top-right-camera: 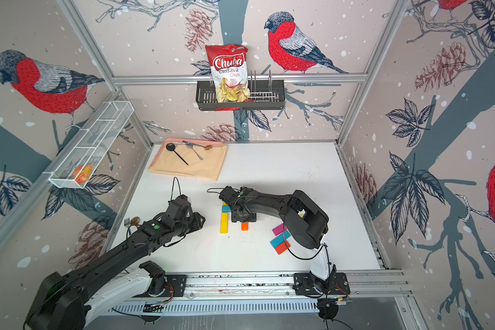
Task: Assemble the letter h with building blocks
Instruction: Assemble the building block at the center of the board.
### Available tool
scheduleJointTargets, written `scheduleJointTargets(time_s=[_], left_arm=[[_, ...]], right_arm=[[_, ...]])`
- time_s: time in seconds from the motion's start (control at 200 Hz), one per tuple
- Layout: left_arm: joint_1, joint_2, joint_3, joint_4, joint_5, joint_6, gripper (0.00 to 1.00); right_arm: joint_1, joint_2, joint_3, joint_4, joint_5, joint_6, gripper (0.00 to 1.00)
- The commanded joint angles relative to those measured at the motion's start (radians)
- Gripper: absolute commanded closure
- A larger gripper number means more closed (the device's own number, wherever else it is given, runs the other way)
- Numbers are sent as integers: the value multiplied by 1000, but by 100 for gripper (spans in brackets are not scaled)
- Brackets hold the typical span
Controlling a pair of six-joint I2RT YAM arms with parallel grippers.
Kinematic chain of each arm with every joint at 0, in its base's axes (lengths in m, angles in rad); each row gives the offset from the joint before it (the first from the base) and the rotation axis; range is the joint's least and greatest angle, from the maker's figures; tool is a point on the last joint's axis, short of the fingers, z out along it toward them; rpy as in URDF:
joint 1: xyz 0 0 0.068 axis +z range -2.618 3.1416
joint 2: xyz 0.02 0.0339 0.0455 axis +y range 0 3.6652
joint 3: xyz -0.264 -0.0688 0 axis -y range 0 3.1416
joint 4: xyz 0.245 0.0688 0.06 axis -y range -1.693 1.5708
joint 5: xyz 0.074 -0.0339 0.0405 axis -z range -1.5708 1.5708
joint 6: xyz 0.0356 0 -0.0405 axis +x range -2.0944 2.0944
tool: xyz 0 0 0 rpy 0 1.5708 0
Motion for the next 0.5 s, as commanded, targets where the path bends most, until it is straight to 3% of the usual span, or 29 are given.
scheduleJointTargets(time_s=[0.0, 0.1, 0.295, 0.495], left_arm=[[-5, -10, -2, 12, 27, 0, 58], [-55, -27, -27, 22, 43, -37, 50], [-273, 14, -80, 78, 8, -149, 37], [-322, 55, -98, 99, 14, -167, 37]], right_arm=[[10, -13, 10, -28, 15, 7, 33], [17, -37, 14, -42, 30, 16, 28], [26, -127, -2, -50, 46, 27, 25], [24, -232, -24, -77, 79, 49, 25]])
